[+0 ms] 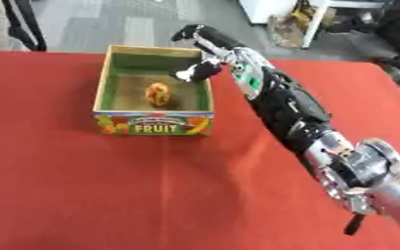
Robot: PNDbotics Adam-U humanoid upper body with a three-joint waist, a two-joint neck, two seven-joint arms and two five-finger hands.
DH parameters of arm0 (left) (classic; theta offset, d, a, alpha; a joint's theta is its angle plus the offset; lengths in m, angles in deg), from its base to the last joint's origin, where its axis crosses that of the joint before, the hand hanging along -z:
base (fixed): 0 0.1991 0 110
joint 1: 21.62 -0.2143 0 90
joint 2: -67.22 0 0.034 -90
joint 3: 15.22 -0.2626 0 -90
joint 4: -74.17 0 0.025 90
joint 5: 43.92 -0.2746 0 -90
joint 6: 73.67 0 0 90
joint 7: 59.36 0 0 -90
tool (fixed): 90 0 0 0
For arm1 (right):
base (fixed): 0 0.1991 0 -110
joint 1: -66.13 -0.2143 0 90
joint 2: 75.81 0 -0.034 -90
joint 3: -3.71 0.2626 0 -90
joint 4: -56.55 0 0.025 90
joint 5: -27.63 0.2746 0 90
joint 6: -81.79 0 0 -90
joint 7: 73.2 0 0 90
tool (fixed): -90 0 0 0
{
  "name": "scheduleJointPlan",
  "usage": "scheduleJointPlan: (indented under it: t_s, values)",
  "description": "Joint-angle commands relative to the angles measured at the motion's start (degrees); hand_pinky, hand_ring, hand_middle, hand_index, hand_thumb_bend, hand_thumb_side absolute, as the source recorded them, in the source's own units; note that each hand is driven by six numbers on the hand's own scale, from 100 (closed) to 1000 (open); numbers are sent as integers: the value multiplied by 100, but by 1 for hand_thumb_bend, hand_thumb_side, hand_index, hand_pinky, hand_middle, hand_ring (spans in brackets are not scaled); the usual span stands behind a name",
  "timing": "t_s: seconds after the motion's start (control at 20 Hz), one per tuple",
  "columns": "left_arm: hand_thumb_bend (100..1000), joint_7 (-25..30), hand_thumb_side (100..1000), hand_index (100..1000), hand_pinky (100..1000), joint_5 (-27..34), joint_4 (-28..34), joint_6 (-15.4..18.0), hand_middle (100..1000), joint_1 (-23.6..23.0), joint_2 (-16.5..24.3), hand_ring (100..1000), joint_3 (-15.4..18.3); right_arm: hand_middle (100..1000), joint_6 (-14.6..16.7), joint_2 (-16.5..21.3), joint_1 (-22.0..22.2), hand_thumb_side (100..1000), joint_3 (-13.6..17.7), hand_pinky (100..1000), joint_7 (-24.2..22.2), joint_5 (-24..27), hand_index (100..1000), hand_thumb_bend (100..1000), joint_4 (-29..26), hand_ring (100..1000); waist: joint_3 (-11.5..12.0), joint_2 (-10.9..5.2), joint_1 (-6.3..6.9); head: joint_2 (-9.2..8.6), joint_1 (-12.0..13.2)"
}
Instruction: Pick up objects on the table and place them in the box.
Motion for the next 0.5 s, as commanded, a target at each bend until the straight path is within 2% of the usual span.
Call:
scheduleJointPlan:
  t_s: [0.05, 0.5]
  values:
    - [346, -39, 346, 534, 495, 2, 91, -3, 529, 44, 88, 497, 71, 766, -243, 415, 21, 363, 109, 720, 76, 947, 842, 390, -295, 863, -41, -73, 16, -69, 67]
    - [346, -112, 348, 534, 495, -18, 112, -30, 530, 19, 120, 496, 146, 719, -948, 1115, 926, 332, 350, 667, 556, 3468, 810, 327, -809, 835, -284, -34, -12, -105, 258]
